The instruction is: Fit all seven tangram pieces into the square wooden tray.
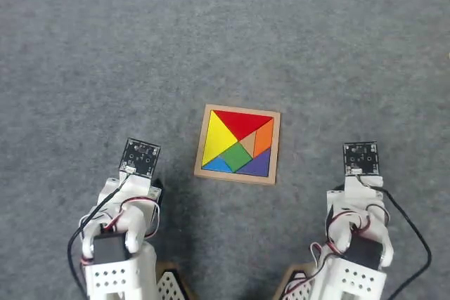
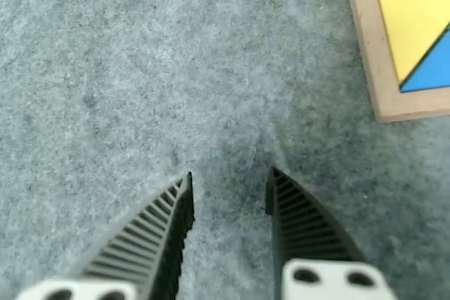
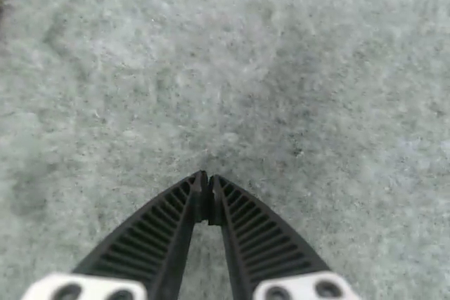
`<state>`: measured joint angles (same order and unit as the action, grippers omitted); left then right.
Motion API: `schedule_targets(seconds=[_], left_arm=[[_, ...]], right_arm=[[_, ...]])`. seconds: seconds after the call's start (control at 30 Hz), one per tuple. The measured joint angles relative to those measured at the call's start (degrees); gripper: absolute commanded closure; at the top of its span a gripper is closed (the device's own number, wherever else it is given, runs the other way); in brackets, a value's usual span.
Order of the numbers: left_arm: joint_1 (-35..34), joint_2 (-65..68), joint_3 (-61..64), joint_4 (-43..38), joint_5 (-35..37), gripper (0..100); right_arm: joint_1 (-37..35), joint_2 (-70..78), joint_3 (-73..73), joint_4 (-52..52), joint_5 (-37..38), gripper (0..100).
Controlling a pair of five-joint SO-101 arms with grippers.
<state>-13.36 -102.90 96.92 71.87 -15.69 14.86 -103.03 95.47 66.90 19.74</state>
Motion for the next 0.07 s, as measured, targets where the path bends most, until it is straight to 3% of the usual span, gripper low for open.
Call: schedule_targets(seconds=[0.07], left_arm=[[0.00, 0.00, 0.00, 0.00, 0.00, 83]], right_arm=[[0.09, 0.00, 0.00, 0.00, 0.18, 99.1]])
